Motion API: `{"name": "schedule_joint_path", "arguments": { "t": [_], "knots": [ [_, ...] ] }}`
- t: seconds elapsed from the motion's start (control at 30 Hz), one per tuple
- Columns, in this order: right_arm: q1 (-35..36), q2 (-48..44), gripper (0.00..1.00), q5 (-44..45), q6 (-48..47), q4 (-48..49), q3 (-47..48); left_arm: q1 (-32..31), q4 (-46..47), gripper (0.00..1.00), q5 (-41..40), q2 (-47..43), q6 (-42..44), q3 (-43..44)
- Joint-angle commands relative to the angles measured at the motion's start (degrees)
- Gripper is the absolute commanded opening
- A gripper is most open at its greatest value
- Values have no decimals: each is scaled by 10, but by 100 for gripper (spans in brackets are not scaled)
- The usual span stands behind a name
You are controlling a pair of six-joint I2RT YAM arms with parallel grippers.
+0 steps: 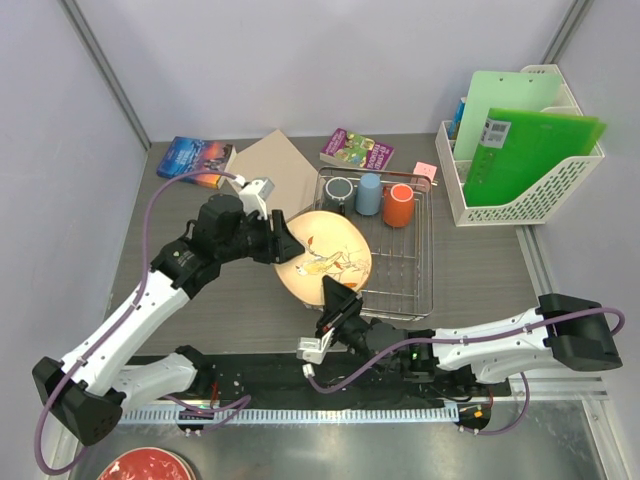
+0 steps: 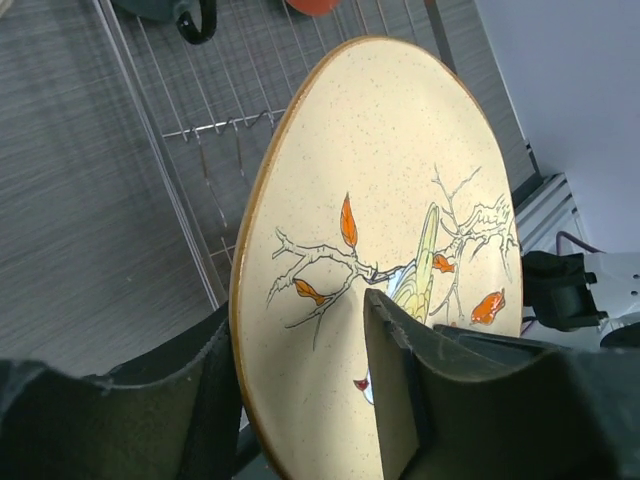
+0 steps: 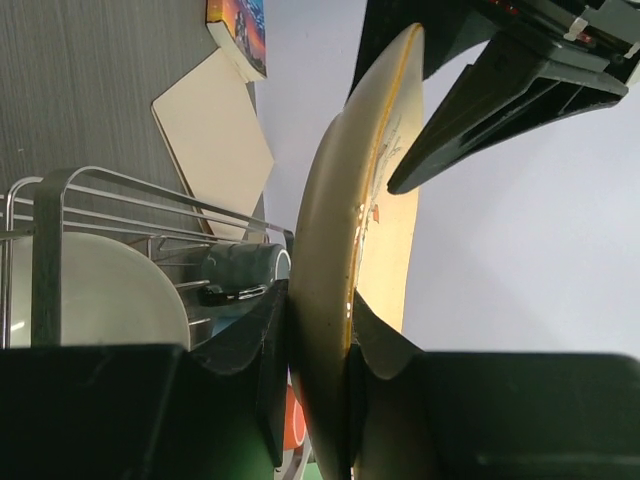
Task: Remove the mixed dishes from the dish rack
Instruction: Pick up the plate from the dish rack.
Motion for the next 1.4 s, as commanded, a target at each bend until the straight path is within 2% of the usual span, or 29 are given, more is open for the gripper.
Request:
{"name": "schedule_joint_path", "arguments": {
  "t": [0.0,0.13,0.23,0.27,0.3,0.43,0.57,0.67,0.7,0.8,0.83,0.97,1.1,1.2,1.23,1.37],
  "knots": [
    [-1,-15,1,7,-39,104,24,2,54,45,43,-5,-14,5],
    [-1,-17,1,10,-39,107,22,3,70,39,56,-5,-25,-4],
    [-1,-15,1,11,-39,111,19,10,99,26,78,-8,-46,-18],
    [-1,-15,1,12,-39,112,19,13,104,13,82,-7,-51,-21],
    [-1,-13,1,12,-39,113,19,17,120,8,98,-6,-64,-29],
    [-1,-10,1,11,-40,110,19,42,178,0,145,-10,-104,-62],
    [-1,-6,1,14,-41,103,20,53,200,0,150,-16,-123,-79],
    [0,-1,33,21,-34,103,25,56,224,0,145,-36,-133,-89],
    [0,0,55,21,-34,109,25,60,227,0,141,-41,-136,-89],
    [0,2,80,26,-30,128,29,81,229,0,141,-49,-148,-81],
    [0,3,97,28,-28,131,32,86,229,0,143,-51,-152,-80],
    [0,8,100,58,-11,151,53,133,238,0,154,-59,-176,-73],
    [-1,3,100,133,65,142,112,173,236,0,133,-60,-198,-52],
    [-1,-27,100,190,136,106,153,198,254,0,118,-59,-231,-51],
    [-2,-34,100,223,185,89,181,205,251,0,113,-52,-235,-47],
    [-5,-85,100,316,284,64,220,243,222,0,81,-27,-240,-17]
  ]
}}
